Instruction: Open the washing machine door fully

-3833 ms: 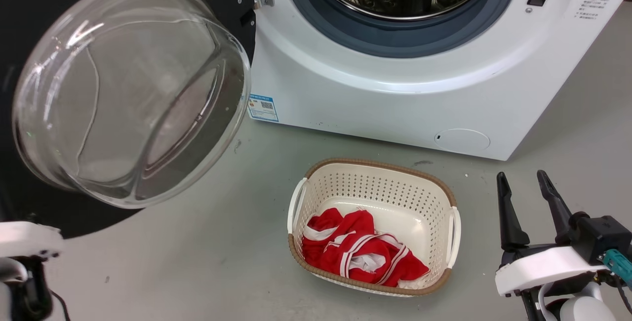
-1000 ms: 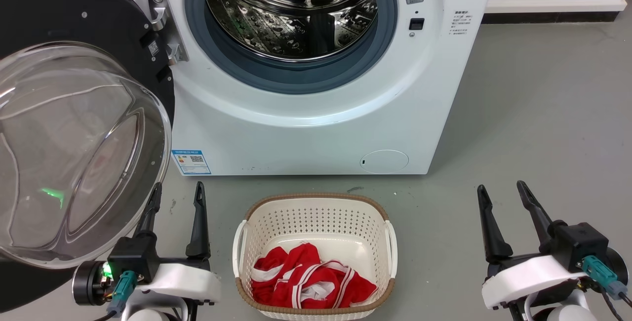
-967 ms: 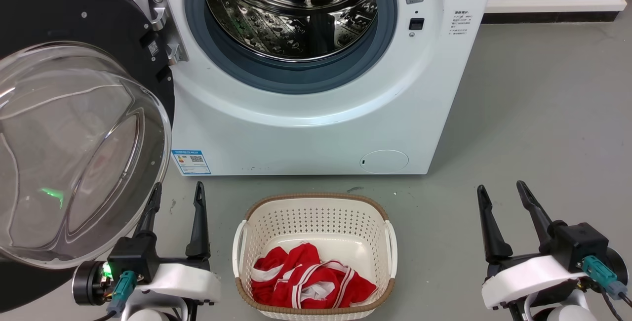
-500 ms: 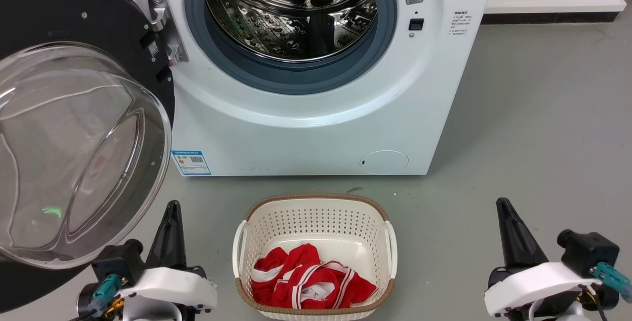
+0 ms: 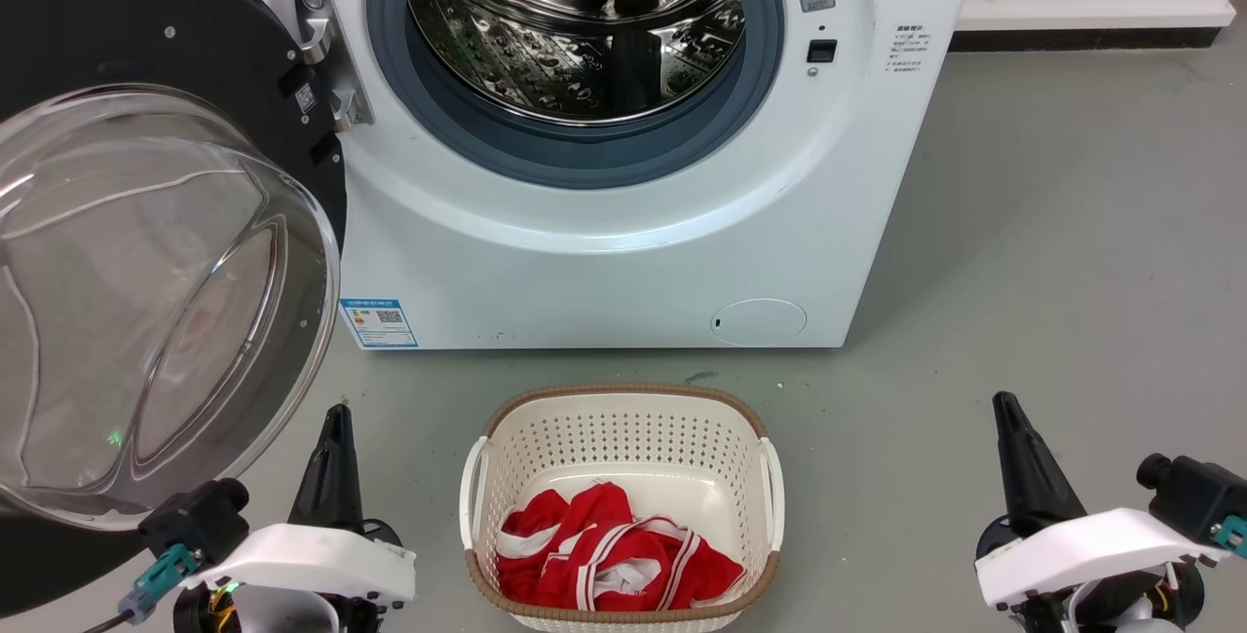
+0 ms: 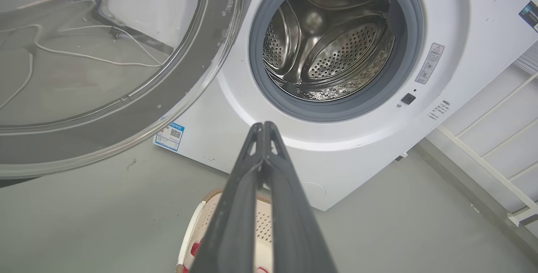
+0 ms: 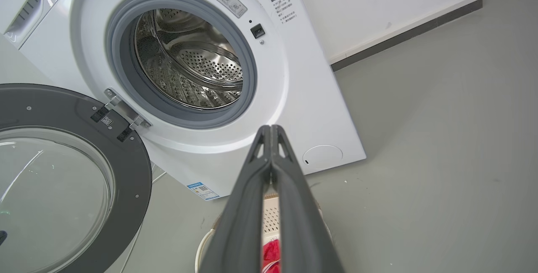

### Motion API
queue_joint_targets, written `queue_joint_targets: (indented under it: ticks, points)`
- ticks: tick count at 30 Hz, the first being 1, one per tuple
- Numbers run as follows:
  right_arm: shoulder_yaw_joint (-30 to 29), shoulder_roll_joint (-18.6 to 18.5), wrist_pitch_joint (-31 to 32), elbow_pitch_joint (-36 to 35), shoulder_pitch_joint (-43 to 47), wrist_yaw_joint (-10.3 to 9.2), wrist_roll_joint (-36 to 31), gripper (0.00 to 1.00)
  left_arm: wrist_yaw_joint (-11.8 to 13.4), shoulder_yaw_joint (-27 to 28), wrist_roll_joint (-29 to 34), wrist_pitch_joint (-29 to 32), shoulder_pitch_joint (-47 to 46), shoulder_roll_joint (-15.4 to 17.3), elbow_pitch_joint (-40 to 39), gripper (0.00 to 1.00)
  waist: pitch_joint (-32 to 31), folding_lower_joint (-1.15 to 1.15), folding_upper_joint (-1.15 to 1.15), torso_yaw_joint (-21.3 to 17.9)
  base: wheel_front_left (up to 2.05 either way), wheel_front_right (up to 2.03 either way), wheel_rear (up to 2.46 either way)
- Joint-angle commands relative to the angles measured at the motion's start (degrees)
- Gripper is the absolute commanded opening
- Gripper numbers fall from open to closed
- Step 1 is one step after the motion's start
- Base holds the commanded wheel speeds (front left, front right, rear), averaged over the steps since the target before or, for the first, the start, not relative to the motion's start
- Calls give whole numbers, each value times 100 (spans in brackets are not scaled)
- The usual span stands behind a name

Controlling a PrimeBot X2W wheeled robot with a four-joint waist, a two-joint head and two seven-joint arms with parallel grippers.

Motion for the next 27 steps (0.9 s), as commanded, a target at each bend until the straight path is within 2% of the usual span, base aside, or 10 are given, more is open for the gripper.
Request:
queue_joint_targets:
  ticks: [1,27]
  points:
    - [-25,-44,31,-57,-175,-1,242,0,-38,26,-228,42,-168,13,-65,0,-2,0,0,1,0,0,0]
    - [-163,-79,393,120,-292,-1,2421,0,-203,172,-2387,565,-251,-4,84,0,-46,0,0,15,0,0,0]
